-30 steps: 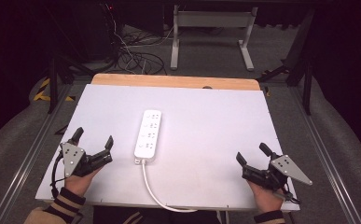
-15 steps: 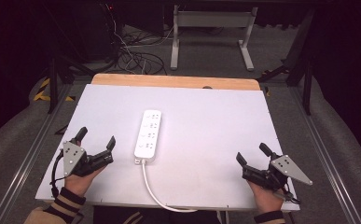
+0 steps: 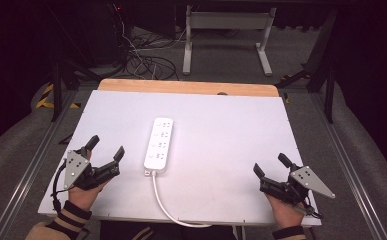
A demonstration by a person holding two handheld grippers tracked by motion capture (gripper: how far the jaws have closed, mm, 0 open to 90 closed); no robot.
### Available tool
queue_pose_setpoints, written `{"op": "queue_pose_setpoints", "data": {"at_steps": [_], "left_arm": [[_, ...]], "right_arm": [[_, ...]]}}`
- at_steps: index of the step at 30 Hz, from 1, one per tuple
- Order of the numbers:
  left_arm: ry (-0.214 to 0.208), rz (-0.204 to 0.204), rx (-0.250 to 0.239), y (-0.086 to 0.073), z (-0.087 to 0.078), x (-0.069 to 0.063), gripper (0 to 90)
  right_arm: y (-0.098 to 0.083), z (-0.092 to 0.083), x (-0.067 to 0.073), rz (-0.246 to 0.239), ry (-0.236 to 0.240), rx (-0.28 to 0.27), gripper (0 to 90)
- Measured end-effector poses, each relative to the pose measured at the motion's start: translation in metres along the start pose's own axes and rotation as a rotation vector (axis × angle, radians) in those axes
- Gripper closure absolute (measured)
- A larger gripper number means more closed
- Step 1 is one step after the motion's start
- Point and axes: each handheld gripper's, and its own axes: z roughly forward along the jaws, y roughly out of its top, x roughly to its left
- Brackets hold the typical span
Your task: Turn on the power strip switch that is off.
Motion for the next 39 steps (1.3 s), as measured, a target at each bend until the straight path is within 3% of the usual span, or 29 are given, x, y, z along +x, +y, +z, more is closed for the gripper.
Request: {"op": "queue_pose_setpoints", "data": {"at_steps": [2, 4, 6, 8, 13, 17, 19, 21, 22, 24, 27, 30, 31, 32, 33, 34, 35, 36, 37, 39], "left_arm": [[-0.007, -0.008, -0.001, 0.001, 0.000, 0.000, 17.4], [-0.029, -0.030, -0.007, 0.002, -0.002, 0.003, 27.6], [-0.037, -0.039, -0.014, 0.003, -0.002, 0.003, 30.1], [-0.066, -0.044, -0.022, 0.003, -0.003, 0.005, 41.8], [-0.098, -0.044, -0.021, 0.003, -0.003, 0.005, 47.1], [-0.100, -0.013, 0.016, 0.004, -0.001, 0.003, 49.0], [-0.105, -0.010, 0.026, 0.004, -0.001, 0.002, 55.8], [-0.125, -0.028, 0.048, 0.007, -0.001, 0.002, 69.9], [-0.132, -0.037, 0.069, 0.010, 0.000, 0.002, 78.3], [-0.153, -0.051, 0.142, 0.018, 0.003, 0.004, 82.2], [-0.176, -0.041, 0.172, 0.021, 0.005, 0.004, 89.7], [-0.242, 0.004, 0.214, 0.026, 0.013, 0.000, 89.9], [-0.282, 0.019, 0.246, 0.028, 0.016, -0.002, 90.0], [-0.317, 0.066, 0.294, 0.031, 0.024, -0.008, 90.0], [-0.317, 0.066, 0.294, 0.031, 0.024, -0.008, 90.0], [-0.326, 0.075, 0.323, 0.032, 0.028, -0.012, 90.0], [-0.322, 0.113, 0.377, 0.032, 0.037, -0.018, 90.0], [-0.322, 0.113, 0.377, 0.032, 0.037, -0.018, 90.0], [-0.325, 0.128, 0.435, 0.030, 0.047, -0.022, 90.0], [-0.329, 0.127, 0.492, 0.028, 0.057, -0.025, 90.0]], "right_arm": [[0.000, 0.000, 0.000, 0.000, 0.000, 0.001, 8.3], [0.000, 0.000, 0.000, 0.002, 0.001, 0.001, 8.3], [0.000, 0.000, 0.000, 0.002, 0.001, 0.001, 8.3], [0.000, -0.001, 0.000, 0.002, 0.001, 0.002, 8.3], [0.000, -0.001, 0.000, 0.003, 0.003, 0.002, 8.3], [0.000, -0.001, 0.000, 0.005, 0.005, 0.001, 8.3], [0.000, -0.001, 0.000, 0.007, 0.008, 0.002, 8.3], [0.000, -0.001, 0.000, 0.006, 0.008, 0.003, 8.3], [0.000, -0.001, 0.000, 0.006, 0.008, 0.005, 8.3], [0.000, 0.000, 0.000, 0.002, 0.006, 0.005, 8.3], [-0.001, 0.000, 0.001, 0.001, 0.005, 0.010, 8.3], [-0.001, 0.000, 0.001, 0.000, 0.006, 0.013, 8.3], [-0.002, 0.001, 0.001, -0.005, 0.006, 0.017, 8.3], [-0.002, 0.001, 0.001, -0.002, 0.007, 0.018, 8.2], [-0.002, 0.001, 0.001, -0.004, 0.005, 0.017, 8.3], [-0.002, 0.000, 0.001, -0.005, 0.003, 0.017, 8.3], [-0.002, 0.000, 0.001, -0.003, 0.002, 0.017, 8.3], [-0.002, 0.000, 0.001, -0.003, 0.002, 0.017, 8.3], [-0.002, 0.000, 0.001, -0.002, 0.001, 0.017, 8.2], [-0.002, 0.000, 0.001, -0.003, 0.002, 0.020, 8.3]]}}
